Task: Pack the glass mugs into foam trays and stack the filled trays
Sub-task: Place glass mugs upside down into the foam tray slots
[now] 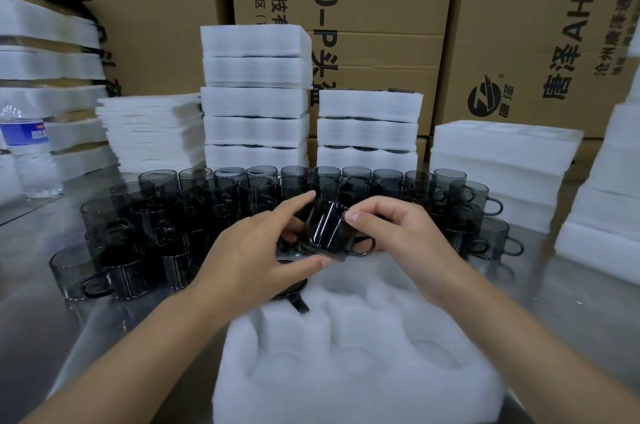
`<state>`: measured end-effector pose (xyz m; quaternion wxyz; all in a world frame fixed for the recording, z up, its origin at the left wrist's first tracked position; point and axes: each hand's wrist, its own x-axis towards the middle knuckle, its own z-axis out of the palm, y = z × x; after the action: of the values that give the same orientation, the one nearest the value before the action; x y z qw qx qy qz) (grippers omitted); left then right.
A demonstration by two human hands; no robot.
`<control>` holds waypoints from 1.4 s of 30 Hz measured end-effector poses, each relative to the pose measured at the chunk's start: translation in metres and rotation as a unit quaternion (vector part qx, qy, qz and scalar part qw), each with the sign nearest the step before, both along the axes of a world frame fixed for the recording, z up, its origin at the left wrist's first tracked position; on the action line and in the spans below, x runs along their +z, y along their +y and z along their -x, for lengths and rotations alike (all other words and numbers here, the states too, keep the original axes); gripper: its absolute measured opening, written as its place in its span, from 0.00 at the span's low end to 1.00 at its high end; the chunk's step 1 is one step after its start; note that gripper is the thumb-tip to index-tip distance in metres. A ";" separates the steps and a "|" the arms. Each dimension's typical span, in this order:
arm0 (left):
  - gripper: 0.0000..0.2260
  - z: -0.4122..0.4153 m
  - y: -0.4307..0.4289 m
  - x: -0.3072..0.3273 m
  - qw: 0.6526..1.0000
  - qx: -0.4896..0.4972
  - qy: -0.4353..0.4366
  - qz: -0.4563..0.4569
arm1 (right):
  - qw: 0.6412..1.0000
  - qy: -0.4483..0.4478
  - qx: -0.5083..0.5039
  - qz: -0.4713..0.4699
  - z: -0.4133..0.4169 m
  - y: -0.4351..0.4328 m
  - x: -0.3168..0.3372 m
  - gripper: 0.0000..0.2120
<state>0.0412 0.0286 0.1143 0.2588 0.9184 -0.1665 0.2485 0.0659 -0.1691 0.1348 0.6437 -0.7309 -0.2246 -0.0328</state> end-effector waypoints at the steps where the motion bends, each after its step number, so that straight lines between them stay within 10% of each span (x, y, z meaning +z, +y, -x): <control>1: 0.31 0.001 0.000 0.000 1.000 -0.002 -0.003 -0.006 | 1.000 -0.012 0.002 0.000 0.001 0.000 0.000 0.04; 29: 0.32 -0.006 0.003 -0.006 0.994 -0.079 -0.082 0.002 | 0.973 -0.167 0.056 0.149 0.005 0.002 -0.003 0.31; 42: 0.26 -0.006 0.004 -0.007 0.992 -0.109 0.018 0.059 | 0.982 0.007 0.106 0.154 0.001 -0.003 -0.003 0.21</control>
<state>0.0472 0.0328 0.1074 0.3407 0.8822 -0.2463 0.2119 0.0653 -0.1720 0.1313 0.5244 -0.7937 -0.2988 0.0761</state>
